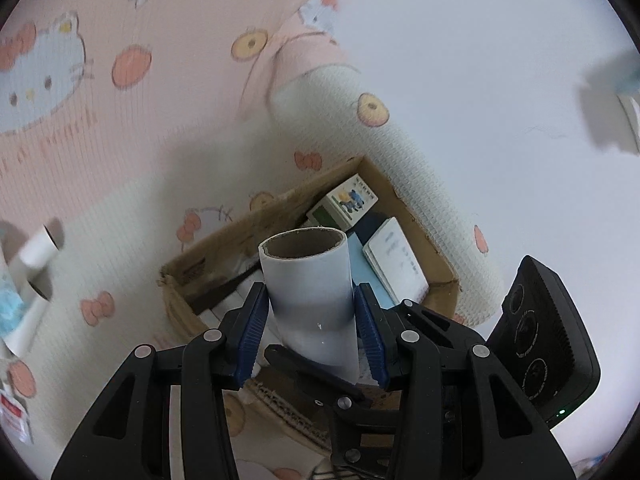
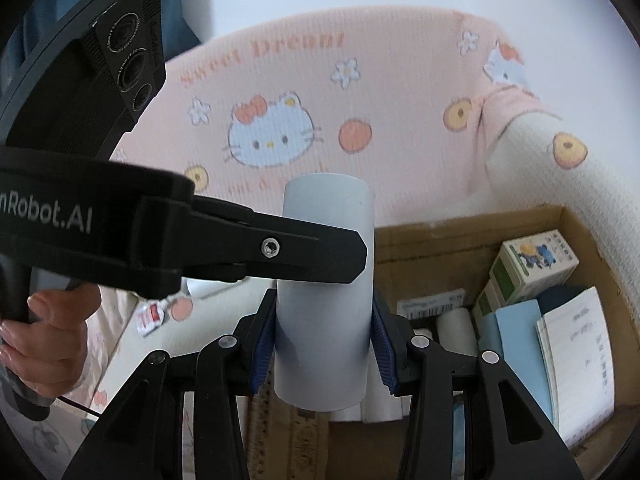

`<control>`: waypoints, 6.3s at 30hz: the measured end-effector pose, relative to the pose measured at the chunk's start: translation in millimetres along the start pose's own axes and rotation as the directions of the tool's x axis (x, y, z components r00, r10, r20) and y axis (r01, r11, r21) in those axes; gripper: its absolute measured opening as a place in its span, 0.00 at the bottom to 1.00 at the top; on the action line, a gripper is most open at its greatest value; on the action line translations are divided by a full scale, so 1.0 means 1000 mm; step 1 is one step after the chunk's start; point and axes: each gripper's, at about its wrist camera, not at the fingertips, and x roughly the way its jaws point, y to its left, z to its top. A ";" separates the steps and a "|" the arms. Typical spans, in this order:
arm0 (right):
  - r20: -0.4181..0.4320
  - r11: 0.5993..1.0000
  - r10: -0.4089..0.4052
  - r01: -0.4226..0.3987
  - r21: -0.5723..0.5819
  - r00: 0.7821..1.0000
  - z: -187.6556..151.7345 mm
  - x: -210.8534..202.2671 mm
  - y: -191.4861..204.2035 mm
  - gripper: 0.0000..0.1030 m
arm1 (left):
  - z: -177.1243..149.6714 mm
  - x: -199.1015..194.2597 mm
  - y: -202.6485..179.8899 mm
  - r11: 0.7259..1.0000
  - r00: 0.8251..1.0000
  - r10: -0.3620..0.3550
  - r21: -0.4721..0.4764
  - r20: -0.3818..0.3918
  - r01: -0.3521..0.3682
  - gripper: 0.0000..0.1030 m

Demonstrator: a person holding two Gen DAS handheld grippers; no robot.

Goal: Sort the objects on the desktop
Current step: 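Lower the tube into the box beside the standing tubes, open right gripper, then withdraw the right tool from the box back toward the tube pile, then close the right gripper on another white tube beside the blue mask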

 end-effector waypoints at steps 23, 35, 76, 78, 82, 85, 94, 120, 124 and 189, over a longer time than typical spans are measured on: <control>-0.202 0.997 0.018 -0.004 0.072 0.979 0.005 0.018 -0.072 0.39 | 0.015 0.087 -0.011 0.986 0.970 0.036 -0.152 -0.241 -0.075 0.47; -0.373 0.980 0.050 0.026 0.195 0.927 -0.004 0.055 -0.088 0.39 | 0.003 0.116 0.006 0.958 0.942 0.081 -0.234 -0.326 -0.164 0.47; -0.432 0.941 -0.336 0.317 -0.117 0.837 -0.012 -0.014 -0.091 0.40 | 0.004 0.143 0.034 0.852 0.936 0.143 -0.441 -0.321 -0.281 0.60; -0.434 0.939 -0.343 0.317 -0.132 0.833 -0.013 -0.015 -0.088 0.40 | 0.004 0.141 0.034 0.852 0.938 0.125 -0.450 -0.324 -0.269 0.60; -0.439 0.941 -0.338 0.303 -0.149 0.833 -0.015 -0.015 -0.083 0.40 | -0.001 0.137 0.032 0.844 0.922 0.147 -0.441 -0.358 -0.306 0.57; -0.435 0.940 -0.342 0.300 -0.164 0.833 -0.016 -0.015 -0.080 0.40 | -0.005 0.132 0.032 0.835 0.925 0.139 -0.460 -0.353 -0.301 0.24; -0.425 0.940 -0.340 0.299 -0.163 0.839 -0.011 -0.010 -0.075 0.40 | -0.007 0.098 0.009 0.885 0.952 0.124 -0.402 -0.281 -0.234 0.08; -0.255 0.903 -0.413 0.357 -0.240 0.874 -0.014 -0.021 0.024 0.40 | -0.039 0.011 -0.003 0.966 0.960 0.250 0.036 0.127 -0.256 0.08; -0.253 0.879 -0.448 0.372 -0.299 0.857 -0.012 -0.019 0.042 0.40 | -0.045 -0.012 0.012 0.972 0.960 0.228 0.014 0.161 -0.233 0.08; -0.161 0.969 0.140 -0.169 -0.183 0.977 -0.027 0.256 0.156 0.68 | -0.129 -0.055 0.324 0.754 0.920 0.366 -0.624 0.139 -0.206 0.19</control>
